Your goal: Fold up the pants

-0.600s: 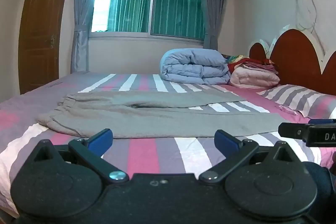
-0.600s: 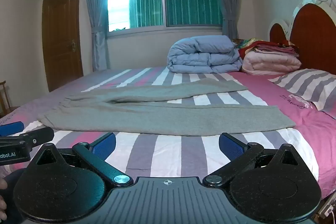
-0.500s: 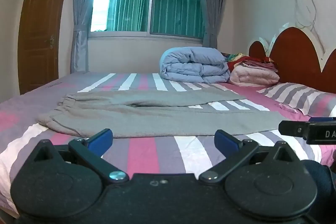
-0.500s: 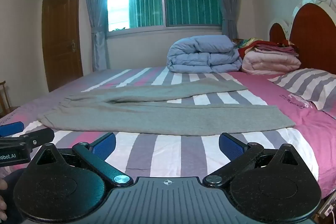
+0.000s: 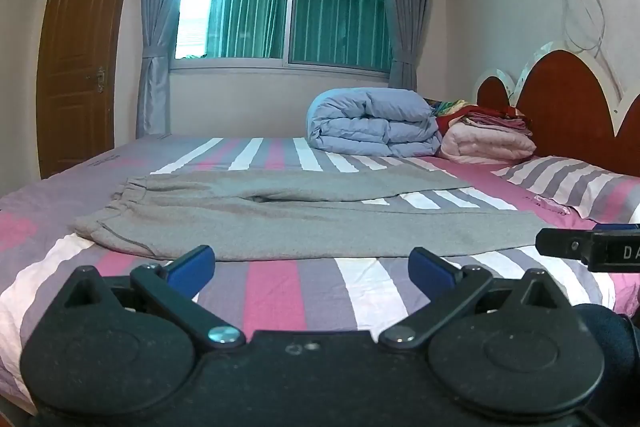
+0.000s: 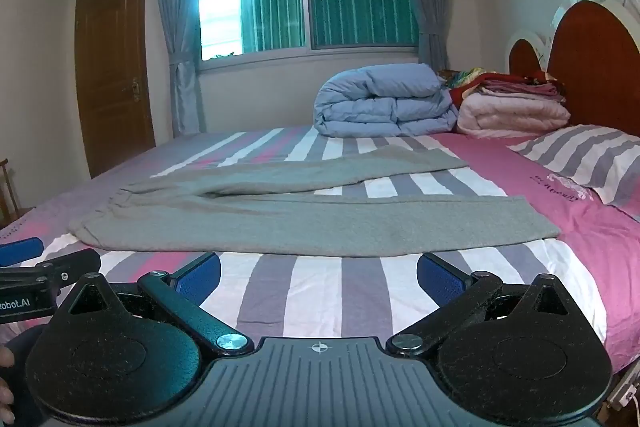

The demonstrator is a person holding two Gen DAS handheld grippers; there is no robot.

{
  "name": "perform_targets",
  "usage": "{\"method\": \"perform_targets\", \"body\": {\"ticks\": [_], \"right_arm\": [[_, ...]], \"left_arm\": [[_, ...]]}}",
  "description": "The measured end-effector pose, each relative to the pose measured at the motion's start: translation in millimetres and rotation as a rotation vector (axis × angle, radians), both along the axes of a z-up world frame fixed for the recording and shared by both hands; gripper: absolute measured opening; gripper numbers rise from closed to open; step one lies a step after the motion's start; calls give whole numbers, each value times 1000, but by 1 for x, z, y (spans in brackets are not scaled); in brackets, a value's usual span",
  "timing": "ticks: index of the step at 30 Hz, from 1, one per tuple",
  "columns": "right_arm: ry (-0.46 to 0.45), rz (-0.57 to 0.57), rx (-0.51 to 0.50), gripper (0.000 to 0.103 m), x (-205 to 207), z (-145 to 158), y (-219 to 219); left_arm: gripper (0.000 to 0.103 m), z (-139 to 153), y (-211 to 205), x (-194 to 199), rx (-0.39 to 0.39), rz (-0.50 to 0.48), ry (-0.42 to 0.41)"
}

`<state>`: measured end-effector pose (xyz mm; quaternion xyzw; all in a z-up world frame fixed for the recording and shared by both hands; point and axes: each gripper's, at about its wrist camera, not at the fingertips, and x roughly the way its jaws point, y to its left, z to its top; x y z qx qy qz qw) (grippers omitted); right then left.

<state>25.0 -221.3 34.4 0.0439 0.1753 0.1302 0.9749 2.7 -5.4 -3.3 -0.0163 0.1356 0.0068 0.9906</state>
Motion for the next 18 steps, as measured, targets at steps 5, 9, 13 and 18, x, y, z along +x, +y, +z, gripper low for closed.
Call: {"method": "perform_targets", "body": {"ticks": [5,9,13,18], "right_arm": [[-1,0,-1,103,-1,-1,0],[0,0,-2,103,1,0,2],[0,0,-2,103,1,0,2],[2,0,-4,103,1,1,2]], "left_arm": [[97,2,1,0,-4,1,1],[97,2,3,0,-8,1,1],[97,3,2,0,-8,2,1],[97,2,2,0,-7,1,1]]}}
